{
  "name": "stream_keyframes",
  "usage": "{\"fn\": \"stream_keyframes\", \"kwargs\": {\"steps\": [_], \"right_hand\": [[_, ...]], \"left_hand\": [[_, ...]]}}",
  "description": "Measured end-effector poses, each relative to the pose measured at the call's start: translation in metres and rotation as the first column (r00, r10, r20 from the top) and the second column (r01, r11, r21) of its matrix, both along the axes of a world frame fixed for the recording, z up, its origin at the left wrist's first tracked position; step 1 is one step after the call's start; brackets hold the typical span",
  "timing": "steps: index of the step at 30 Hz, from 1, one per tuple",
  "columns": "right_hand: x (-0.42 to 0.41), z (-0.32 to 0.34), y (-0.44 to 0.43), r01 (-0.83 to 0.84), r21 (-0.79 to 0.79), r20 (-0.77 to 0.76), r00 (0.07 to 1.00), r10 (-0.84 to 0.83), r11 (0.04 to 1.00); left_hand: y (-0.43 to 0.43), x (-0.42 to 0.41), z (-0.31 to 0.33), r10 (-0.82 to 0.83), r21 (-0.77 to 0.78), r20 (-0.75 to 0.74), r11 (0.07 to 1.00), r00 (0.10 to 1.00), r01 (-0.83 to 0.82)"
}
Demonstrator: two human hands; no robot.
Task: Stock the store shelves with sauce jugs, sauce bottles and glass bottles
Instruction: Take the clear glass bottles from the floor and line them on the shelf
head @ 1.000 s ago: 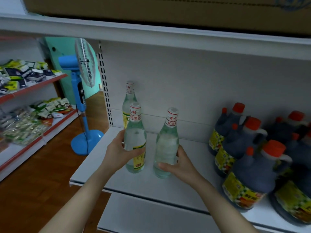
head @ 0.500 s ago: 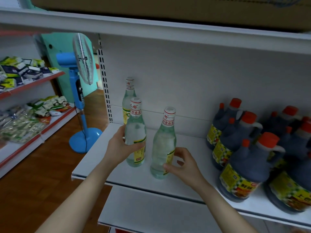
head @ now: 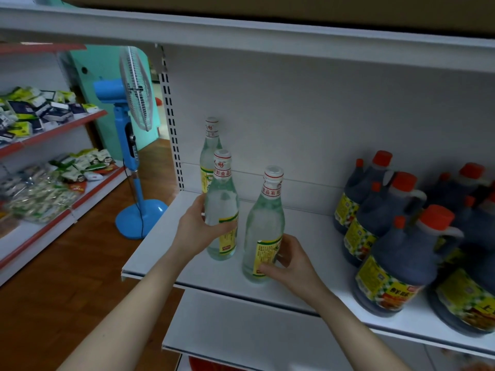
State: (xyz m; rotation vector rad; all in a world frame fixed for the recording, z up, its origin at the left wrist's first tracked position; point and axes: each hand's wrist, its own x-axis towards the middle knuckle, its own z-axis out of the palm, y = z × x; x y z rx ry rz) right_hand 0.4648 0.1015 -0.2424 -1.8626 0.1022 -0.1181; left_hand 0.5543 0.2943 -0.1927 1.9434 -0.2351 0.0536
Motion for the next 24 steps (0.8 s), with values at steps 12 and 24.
{"fn": "stream_keyframes", "kwargs": {"steps": [12,24], "right_hand": [[0.029,-0.008,-0.007,0.301,-0.199,0.074,0.954,-0.292,0.933],[0.043,-0.019,-0.026,0.304,-0.004,0.089,0.949,-0.302,0.953]], "left_hand": [[0.007,-0.009,-0.028,-0.050,-0.117,-0.029,0.992,0.998,0.046],[0.009,-0.001,-0.032,-0.103,-0.152,-0.044,0.984,0.994,0.096]]}}
